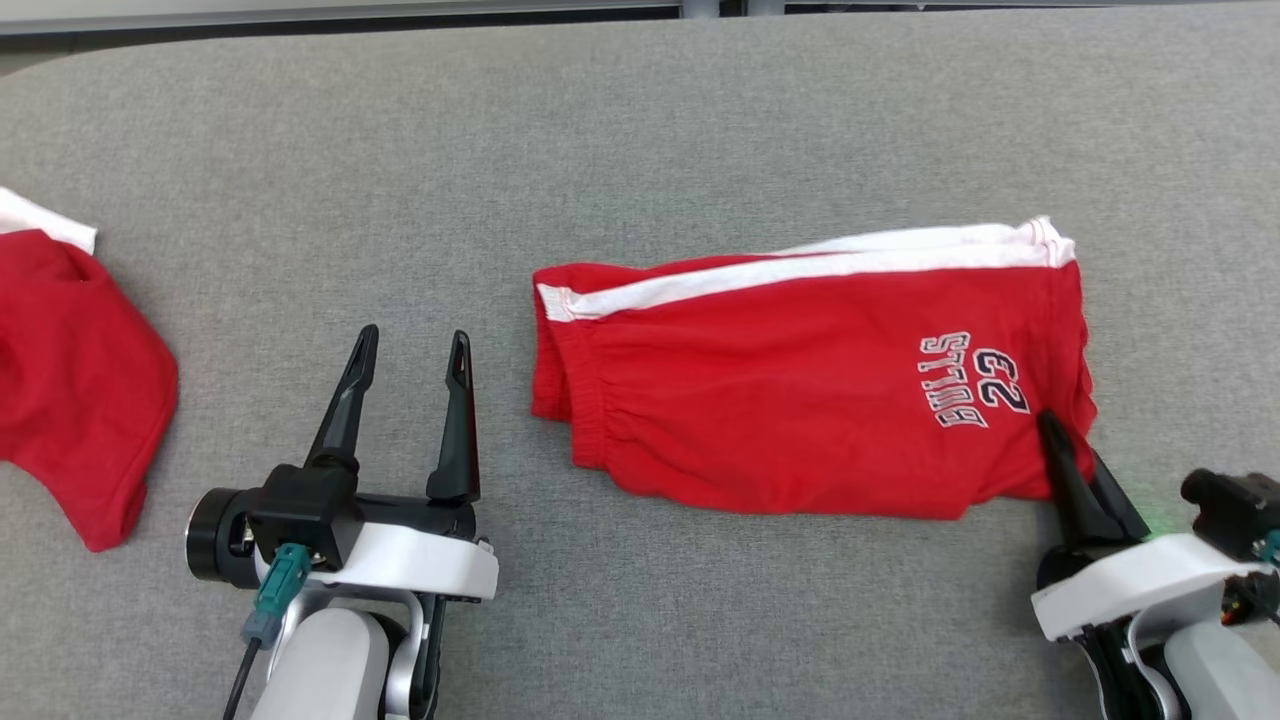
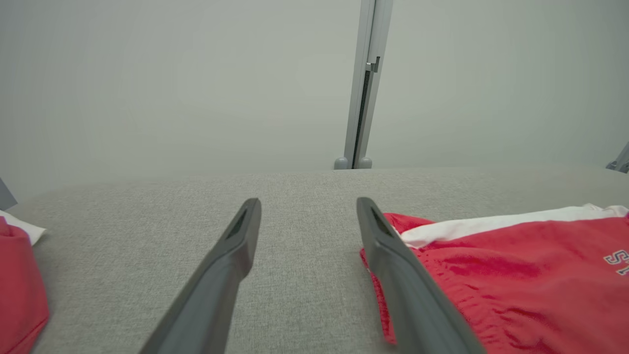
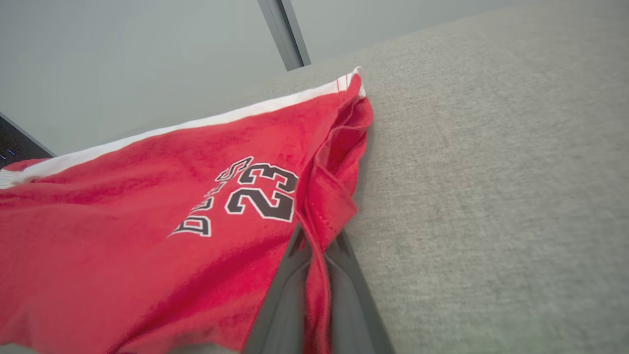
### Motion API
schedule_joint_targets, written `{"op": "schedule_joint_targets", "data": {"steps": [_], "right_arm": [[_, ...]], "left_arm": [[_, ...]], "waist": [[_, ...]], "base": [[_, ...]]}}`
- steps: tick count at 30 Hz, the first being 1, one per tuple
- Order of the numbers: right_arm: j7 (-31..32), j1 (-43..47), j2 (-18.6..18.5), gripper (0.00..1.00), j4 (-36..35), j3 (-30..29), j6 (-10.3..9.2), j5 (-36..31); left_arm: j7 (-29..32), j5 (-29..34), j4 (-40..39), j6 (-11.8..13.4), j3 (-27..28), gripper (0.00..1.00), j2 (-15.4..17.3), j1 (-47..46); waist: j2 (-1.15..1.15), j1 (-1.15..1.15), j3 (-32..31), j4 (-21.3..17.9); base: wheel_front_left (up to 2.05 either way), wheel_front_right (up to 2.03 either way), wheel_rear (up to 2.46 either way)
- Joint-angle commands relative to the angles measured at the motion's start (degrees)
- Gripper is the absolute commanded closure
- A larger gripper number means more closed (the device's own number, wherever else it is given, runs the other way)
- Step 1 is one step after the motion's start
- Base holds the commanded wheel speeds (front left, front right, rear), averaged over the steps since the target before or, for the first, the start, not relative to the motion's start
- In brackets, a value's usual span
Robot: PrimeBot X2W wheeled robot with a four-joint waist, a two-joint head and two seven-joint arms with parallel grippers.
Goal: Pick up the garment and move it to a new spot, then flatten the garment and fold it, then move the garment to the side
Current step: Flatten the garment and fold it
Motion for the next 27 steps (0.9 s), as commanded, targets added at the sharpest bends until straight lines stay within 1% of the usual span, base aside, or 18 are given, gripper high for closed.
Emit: {"op": "schedule_joint_targets", "data": {"steps": [1, 6, 11, 15, 17, 20, 23, 24, 25, 27], "right_arm": [[-0.2, 1.2, 0.1, 1.00, 0.3, -0.5, -0.08, -0.2], [0.8, 3.6, 1.1, 1.00, -0.8, -4.0, -0.08, -1.5], [2.0, 4.6, 1.6, 1.00, -1.8, -5.9, -0.07, -2.4], [3.3, 3.0, 1.4, 1.00, -3.7, -6.9, -0.05, -4.1], [4.5, 2.0, 1.4, 1.00, -6.2, -6.4, -0.04, -4.9], [7.4, 0.0, 1.6, 1.00, -11.6, -3.9, -0.04, -7.3], [11.1, -3.3, 2.6, 1.00, -16.2, 0.4, -0.04, -8.4], [12.3, -4.3, 3.4, 1.00, -17.1, 2.4, -0.04, -8.6], [13.9, -6.1, 4.7, 1.00, -17.9, 6.1, -0.04, -9.0], [15.2, -7.3, 6.2, 1.00, -17.5, 10.3, -0.04, -8.4]], "left_arm": [[-0.1, 0.2, -0.1, -0.3, 0.3, 0.00, 0.2, 0.4], [-0.1, 0.7, 0.1, -0.6, 0.7, 0.00, 0.2, 1.2], [-0.1, 0.9, 0.4, -0.9, 0.7, 0.00, 0.2, 1.1], [-0.1, 0.6, 0.4, -1.0, 0.6, 0.00, 0.2, 0.7], [-0.1, 0.3, 0.6, -1.2, 0.1, 0.00, 0.2, 0.3], [-0.1, -0.2, 0.8, -0.8, -0.3, 0.00, 0.2, -0.1], [-0.1, -0.7, 0.8, -0.4, -0.6, 0.00, 0.2, -0.6], [-0.1, -0.8, 0.9, -0.3, -0.8, 0.00, 0.2, -0.8], [-0.1, -1.1, 1.0, -0.3, -1.2, 0.00, 0.2, -1.1], [-0.1, -1.5, 1.0, -0.1, -1.8, 0.00, 0.2, -1.4]], "waist": [[0.00, 0.00, -0.5, -0.6], [0.00, 0.00, -1.2, -1.1], [0.00, 0.00, -1.6, -0.9], [0.00, 0.00, -1.7, -0.5], [0.00, 0.00, -1.9, 0.1], [0.00, 0.00, -2.1, 0.8], [0.00, 0.00, -2.1, 1.4], [0.00, 0.00, -2.2, 1.7], [0.00, 0.00, -2.2, 2.4], [0.00, 0.00, -2.1, 3.3]], "base": [[0.00, 0.00, 0.00], [0.00, 0.00, 0.00], [0.00, 0.00, 0.00], [0.00, 0.00, 0.00], [0.00, 0.00, 0.00], [0.00, 0.00, 0.00], [0.00, 0.00, 0.00], [0.00, 0.00, 0.00], [0.00, 0.00, 0.00], [0.00, 0.00, 0.00]]}}
